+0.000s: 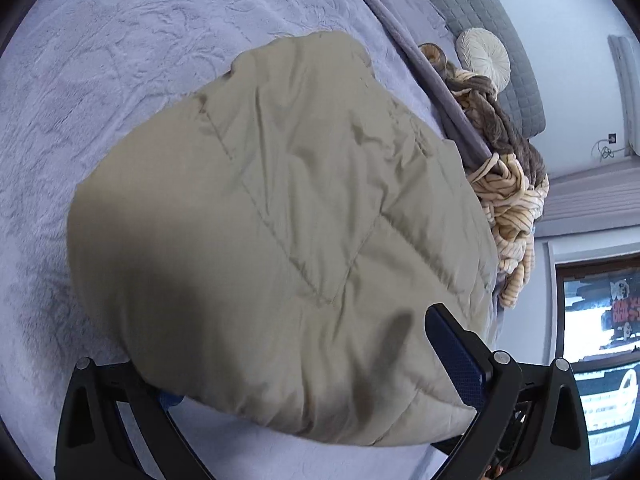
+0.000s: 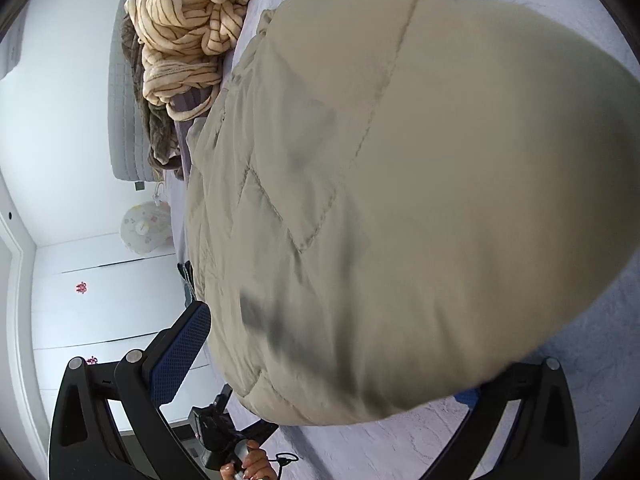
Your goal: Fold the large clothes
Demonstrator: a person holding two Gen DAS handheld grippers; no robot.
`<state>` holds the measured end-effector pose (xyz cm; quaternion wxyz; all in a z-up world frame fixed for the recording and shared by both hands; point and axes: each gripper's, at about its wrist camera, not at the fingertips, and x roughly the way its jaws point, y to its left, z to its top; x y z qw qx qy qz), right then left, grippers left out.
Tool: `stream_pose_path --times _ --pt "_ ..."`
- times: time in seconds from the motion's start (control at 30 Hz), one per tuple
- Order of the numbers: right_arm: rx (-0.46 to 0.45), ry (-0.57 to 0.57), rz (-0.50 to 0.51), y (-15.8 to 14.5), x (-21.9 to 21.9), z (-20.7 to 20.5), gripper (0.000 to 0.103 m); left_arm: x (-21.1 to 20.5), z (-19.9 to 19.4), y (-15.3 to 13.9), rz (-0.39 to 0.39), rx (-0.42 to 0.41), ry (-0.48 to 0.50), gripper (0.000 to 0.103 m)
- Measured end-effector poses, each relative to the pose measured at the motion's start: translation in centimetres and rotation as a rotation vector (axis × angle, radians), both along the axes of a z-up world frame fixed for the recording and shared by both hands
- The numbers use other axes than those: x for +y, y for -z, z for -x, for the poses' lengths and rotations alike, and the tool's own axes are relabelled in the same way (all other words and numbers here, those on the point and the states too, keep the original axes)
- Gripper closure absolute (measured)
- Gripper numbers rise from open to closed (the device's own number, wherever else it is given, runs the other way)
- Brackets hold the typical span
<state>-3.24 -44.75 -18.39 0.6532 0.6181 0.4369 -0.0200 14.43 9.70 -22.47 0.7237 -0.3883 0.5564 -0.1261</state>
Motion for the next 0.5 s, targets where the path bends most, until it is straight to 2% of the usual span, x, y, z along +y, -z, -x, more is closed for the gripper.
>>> stream_pose_path --times 0.17,0.2,0.23,0.27,0.3,0.33,0.37,0.43,0.5 --pt "0.007 0.002 -0.001 0.9 0.2 -1.2 0.0 -1.1 -1.4 1.2 -0.052 0.007 -0.041 0.001" --pt "0.006 0.001 -0.002 0.9 0.2 -1.2 0.0 -1.2 -1.4 1.2 -0.062 0.002 -0.049 0.004" --pt "0.004 0.0 -0.006 1.0 0.2 -1.2 0.0 -1.2 -1.4 1.1 -0.074 -0.006 -0.06 0.022" --pt "0.001 0.002 -0.012 0.9 0.1 -1.1 0.0 -1.2 -1.4 1.0 -0.077 -0.012 -0.061 0.033" --pt "0.001 0.004 -0.018 1.0 0.0 -1.0 0.0 -1.0 -1.4 1.0 -0.063 -0.018 -0.059 0.053" --pt "0.009 0.011 -0.02 0.9 -0.1 -0.8 0.004 -0.8 -1.4 0.9 -0.045 -0.028 -0.061 0.067" --pt "0.025 0.016 -0.017 0.9 -0.2 -0.7 0.009 -0.5 -1.3 0.7 -0.045 -0.042 -0.059 0.071" --pt "0.042 0.03 -0.036 1.1 -0.3 -0.2 0.049 -0.5 -1.1 -0.3 -0.078 -0.084 -0.029 0.08" --pt "0.025 0.043 -0.041 0.8 -0.3 0.2 0.065 -0.9 -0.9 -1.5 -0.129 -0.127 0.017 0.083"
